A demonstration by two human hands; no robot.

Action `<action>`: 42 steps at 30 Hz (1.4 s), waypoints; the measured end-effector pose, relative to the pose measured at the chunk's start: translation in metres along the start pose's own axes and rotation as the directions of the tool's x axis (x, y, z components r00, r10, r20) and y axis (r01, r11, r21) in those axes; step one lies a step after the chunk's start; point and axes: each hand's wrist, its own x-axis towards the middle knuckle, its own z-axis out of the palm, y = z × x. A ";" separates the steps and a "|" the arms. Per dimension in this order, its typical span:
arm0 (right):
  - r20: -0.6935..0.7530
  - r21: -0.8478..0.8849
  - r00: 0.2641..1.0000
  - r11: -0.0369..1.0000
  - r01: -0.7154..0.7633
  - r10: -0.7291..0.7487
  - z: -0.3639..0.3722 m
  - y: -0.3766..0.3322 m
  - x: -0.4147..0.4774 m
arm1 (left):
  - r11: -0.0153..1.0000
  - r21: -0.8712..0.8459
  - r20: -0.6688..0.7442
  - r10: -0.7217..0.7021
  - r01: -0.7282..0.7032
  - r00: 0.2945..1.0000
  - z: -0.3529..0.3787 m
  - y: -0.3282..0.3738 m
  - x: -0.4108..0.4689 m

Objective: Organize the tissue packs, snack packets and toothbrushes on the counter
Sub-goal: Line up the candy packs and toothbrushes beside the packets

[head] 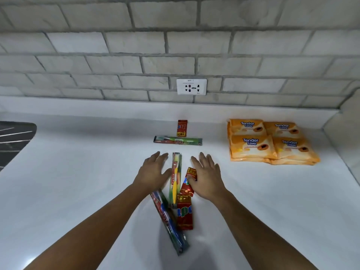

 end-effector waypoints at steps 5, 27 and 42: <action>-0.052 -0.003 0.999 1.000 -0.012 0.012 -0.008 0.001 0.023 | 0.998 0.001 -0.035 0.060 -0.060 0.998 0.000 0.011 0.031; 0.056 0.060 0.998 0.998 0.028 -0.032 -0.040 0.000 0.127 | 0.949 0.249 0.078 0.180 -0.193 0.981 -0.004 0.050 0.132; 0.000 -0.057 0.991 0.989 0.137 -0.137 -0.029 0.022 0.127 | 0.953 0.222 0.064 0.195 -0.204 0.979 -0.005 0.043 0.156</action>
